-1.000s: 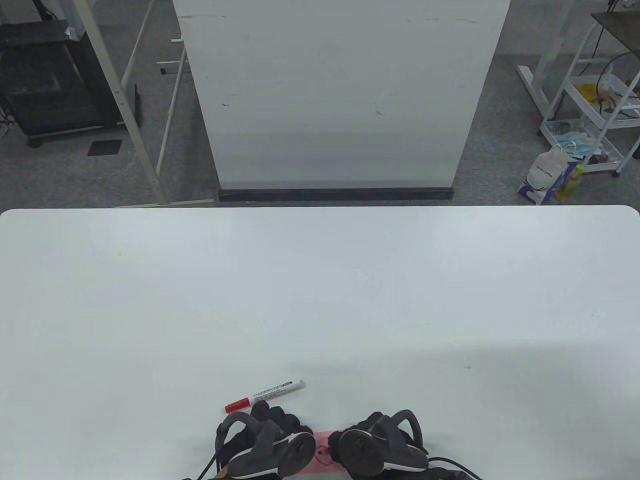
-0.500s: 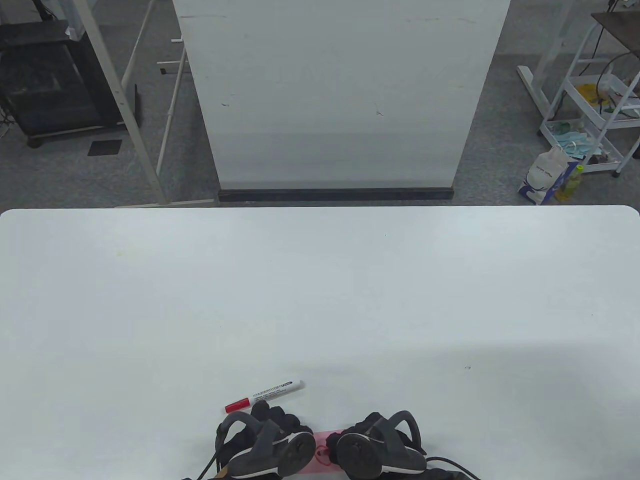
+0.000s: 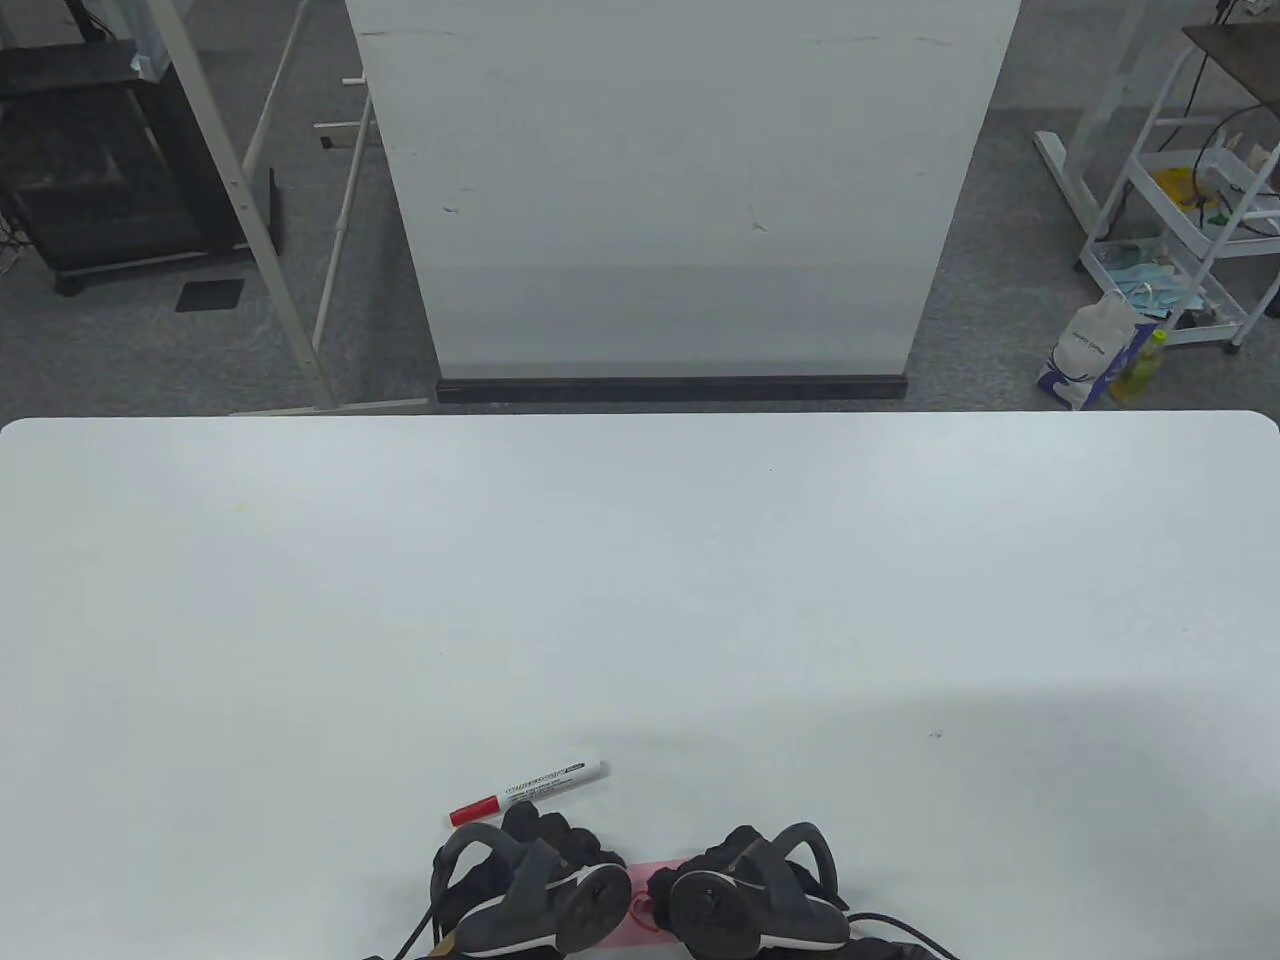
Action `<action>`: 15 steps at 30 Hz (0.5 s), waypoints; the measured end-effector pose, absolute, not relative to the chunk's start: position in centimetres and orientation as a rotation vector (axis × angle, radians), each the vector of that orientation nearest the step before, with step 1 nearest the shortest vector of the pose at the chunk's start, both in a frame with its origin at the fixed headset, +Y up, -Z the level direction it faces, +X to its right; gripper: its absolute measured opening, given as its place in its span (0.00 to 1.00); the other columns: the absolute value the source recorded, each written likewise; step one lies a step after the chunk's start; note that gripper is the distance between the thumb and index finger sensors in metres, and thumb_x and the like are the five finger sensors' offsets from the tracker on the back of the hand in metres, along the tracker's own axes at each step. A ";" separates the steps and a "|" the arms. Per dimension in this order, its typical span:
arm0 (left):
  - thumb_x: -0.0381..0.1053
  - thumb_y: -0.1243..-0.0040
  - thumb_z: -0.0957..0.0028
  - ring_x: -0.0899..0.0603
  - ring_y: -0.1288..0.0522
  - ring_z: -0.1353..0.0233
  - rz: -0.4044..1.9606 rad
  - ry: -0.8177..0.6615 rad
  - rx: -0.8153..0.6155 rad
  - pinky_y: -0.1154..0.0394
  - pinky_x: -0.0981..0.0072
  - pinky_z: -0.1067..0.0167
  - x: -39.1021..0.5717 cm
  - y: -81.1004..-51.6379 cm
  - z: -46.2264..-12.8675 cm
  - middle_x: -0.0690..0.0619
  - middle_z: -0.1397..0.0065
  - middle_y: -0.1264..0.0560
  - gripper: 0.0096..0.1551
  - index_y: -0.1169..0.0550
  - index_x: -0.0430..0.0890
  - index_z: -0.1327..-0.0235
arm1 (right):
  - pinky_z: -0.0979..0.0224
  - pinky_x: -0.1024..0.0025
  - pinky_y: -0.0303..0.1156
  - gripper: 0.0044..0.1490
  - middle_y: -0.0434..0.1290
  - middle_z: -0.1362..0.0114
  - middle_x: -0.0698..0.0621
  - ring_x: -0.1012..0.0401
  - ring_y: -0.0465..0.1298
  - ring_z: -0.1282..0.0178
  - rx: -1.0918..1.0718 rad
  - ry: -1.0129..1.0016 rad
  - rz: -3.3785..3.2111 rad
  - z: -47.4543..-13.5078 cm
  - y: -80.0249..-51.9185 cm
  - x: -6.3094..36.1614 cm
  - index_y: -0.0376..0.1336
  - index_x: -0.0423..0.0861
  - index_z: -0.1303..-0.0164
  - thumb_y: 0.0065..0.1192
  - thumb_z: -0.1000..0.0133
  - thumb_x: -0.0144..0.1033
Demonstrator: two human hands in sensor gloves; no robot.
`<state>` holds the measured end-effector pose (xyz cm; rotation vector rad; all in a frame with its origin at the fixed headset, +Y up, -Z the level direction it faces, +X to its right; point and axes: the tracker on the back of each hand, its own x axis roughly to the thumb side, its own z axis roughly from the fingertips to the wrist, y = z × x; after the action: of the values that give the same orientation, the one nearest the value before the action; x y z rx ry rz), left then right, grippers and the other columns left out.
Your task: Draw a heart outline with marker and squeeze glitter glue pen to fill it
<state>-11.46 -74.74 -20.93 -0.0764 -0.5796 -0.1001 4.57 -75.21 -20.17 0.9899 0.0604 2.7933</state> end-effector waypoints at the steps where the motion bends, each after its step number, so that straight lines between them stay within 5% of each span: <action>1: 0.59 0.26 0.59 0.43 0.16 0.45 -0.100 -0.580 -0.076 0.30 0.33 0.34 -11.5 -74.7 -20.9 0.54 0.45 0.14 0.25 0.15 0.55 0.48 | 0.45 0.56 0.78 0.24 0.81 0.75 0.51 0.62 0.75 0.85 0.981 0.062 2.799 -20.2 -75.2 4.6 0.78 0.47 0.52 0.70 0.53 0.46; 10: 0.59 0.26 0.59 0.43 0.16 0.45 -0.100 -0.580 -0.079 0.30 0.33 0.34 -11.5 -74.8 -20.9 0.54 0.45 0.14 0.25 0.15 0.55 0.49 | 0.46 0.57 0.78 0.24 0.81 0.77 0.51 0.62 0.75 0.86 1.011 0.171 2.757 -20.2 -75.0 4.6 0.79 0.46 0.54 0.70 0.54 0.46; 15: 0.59 0.26 0.59 0.43 0.16 0.45 -0.100 -0.580 -0.078 0.30 0.33 0.34 -11.5 -74.8 -21.0 0.54 0.45 0.14 0.25 0.15 0.55 0.49 | 0.46 0.57 0.79 0.24 0.81 0.76 0.51 0.62 0.75 0.86 0.966 0.039 2.795 -20.4 -74.7 4.7 0.79 0.46 0.53 0.70 0.54 0.46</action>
<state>-11.47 -74.77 -20.95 -0.0781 -0.5800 -0.1004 4.73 -74.75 -20.36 0.9665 0.0387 2.7946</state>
